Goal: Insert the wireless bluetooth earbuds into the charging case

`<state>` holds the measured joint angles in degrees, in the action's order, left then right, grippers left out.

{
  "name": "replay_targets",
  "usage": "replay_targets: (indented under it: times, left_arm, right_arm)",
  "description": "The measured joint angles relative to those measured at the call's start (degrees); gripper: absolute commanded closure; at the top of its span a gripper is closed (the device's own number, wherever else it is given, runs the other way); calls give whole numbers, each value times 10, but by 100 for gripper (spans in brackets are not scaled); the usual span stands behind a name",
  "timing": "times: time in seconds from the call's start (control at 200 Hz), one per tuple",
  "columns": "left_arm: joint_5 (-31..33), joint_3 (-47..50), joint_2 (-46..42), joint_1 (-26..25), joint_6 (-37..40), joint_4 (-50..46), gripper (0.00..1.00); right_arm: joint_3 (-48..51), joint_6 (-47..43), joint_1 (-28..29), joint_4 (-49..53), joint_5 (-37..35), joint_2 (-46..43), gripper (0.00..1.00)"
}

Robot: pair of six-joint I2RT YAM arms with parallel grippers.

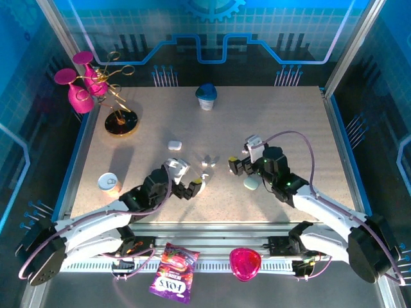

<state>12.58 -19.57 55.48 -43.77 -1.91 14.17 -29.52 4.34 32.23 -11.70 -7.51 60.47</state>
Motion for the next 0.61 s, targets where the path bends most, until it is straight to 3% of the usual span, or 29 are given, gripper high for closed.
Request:
replay_targets:
  times: [0.29,0.605]
  left_arm:
    - [-18,2,108,-3,-66,-3,7]
    - [-35,-10,142,-10,-87,3,5]
  right_arm:
    - [18,111,30,98,-41,-48,0]
    - [-70,182,14,355,-44,16,0]
